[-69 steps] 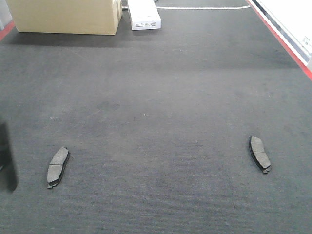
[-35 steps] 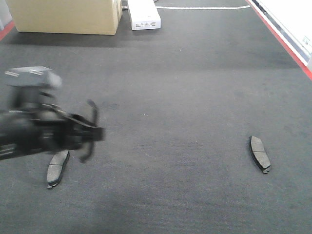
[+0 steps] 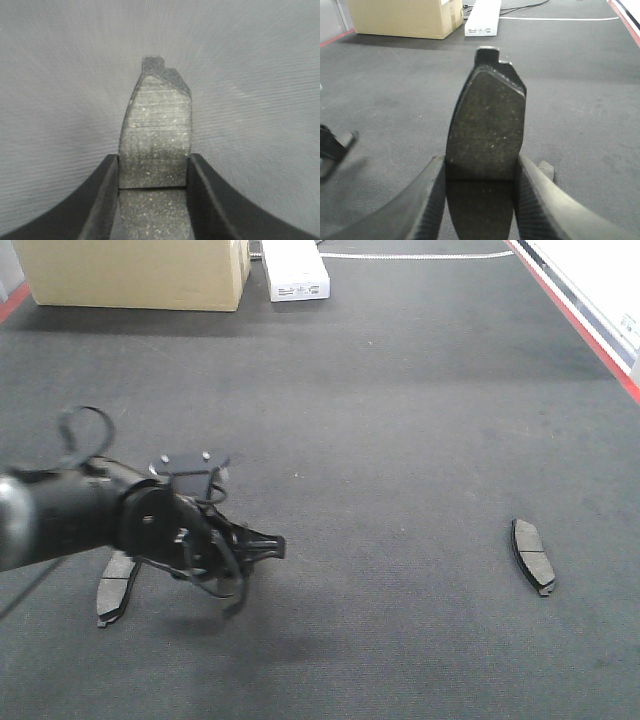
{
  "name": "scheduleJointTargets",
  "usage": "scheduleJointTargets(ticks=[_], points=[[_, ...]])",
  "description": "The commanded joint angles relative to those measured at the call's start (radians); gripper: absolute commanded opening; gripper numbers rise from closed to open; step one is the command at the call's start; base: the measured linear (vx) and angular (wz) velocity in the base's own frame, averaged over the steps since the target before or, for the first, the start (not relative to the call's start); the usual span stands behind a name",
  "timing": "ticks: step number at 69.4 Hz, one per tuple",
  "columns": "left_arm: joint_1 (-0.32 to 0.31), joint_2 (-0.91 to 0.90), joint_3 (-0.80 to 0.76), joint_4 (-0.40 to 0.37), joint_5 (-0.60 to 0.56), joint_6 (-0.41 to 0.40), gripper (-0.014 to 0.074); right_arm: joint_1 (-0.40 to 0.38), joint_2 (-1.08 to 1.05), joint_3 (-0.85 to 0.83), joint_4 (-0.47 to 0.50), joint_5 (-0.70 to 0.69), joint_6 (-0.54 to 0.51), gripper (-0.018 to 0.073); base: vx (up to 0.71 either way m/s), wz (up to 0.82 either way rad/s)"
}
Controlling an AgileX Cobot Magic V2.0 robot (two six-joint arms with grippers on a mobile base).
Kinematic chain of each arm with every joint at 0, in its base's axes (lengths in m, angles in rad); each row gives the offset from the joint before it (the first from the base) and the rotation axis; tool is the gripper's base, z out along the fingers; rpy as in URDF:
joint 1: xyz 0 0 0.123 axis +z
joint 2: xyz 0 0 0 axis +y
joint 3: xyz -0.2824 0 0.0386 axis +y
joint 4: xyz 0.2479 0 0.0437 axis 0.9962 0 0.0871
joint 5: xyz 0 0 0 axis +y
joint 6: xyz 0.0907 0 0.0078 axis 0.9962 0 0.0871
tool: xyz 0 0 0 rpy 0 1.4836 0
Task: Move and align brake pads A on conveyor
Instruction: 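Lower the left gripper and set its brake pad beside the nearest pad, then open the left gripper and raise it away from the pad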
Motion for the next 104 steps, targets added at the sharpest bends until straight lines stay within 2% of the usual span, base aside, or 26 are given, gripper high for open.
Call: scheduleJointTargets(ticks=[1,13,20,29,37,53,64,71,88,104], points=[[-0.009,0.008,-0.062,-0.056,-0.032,-0.007,0.0190,-0.003,0.011,-0.030,-0.006,-0.098,-0.008,-0.0002,0.00,0.00],[-0.011,0.081,-0.110,-0.082,0.038,-0.005,0.0358,-0.003,0.011,-0.030,-0.006,-0.098,-0.008,-0.0002,0.00,0.00],[-0.030,0.086,-0.128,-0.076,0.063,0.051,0.0458,-0.003,0.011,-0.030,-0.006,-0.098,-0.008,-0.0002,0.00,0.00],[-0.030,0.080,-0.165,-0.076,0.120,0.068,0.0507,-0.003,0.011,-0.030,-0.006,-0.098,-0.008,-0.0002,0.00,0.00],[-0.029,0.056,-0.192,-0.047,0.163,0.069,0.0506,-0.003,0.011,-0.030,-0.006,-0.099,-0.008,-0.0002,0.00,0.00],[-0.029,-0.111,-0.195,0.056,0.156,0.058,0.0473,-0.003,0.011,-0.030,-0.006,-0.099,-0.008,-0.0002,0.00,0.00],[-0.029,-0.277,-0.158,0.150,0.159,-0.013,0.0438,-0.003,0.011,-0.030,-0.006,-0.098,-0.008,-0.0002,0.00,0.00],[-0.029,-0.395,-0.106,0.188,0.148,-0.020,0.0421,-0.003,0.011,-0.030,-0.006,-0.098,-0.008,-0.0002,0.00,0.00],[-0.047,-0.724,0.088,0.185,0.106,0.003,0.0404,-0.003,0.011,-0.030,-0.006,-0.098,-0.008,-0.0002,0.00,0.00],[-0.080,-0.993,0.271,0.155,0.098,0.149,0.0404,-0.003,0.011,-0.030,-0.006,-0.098,-0.008,-0.0002,0.00,0.00]])
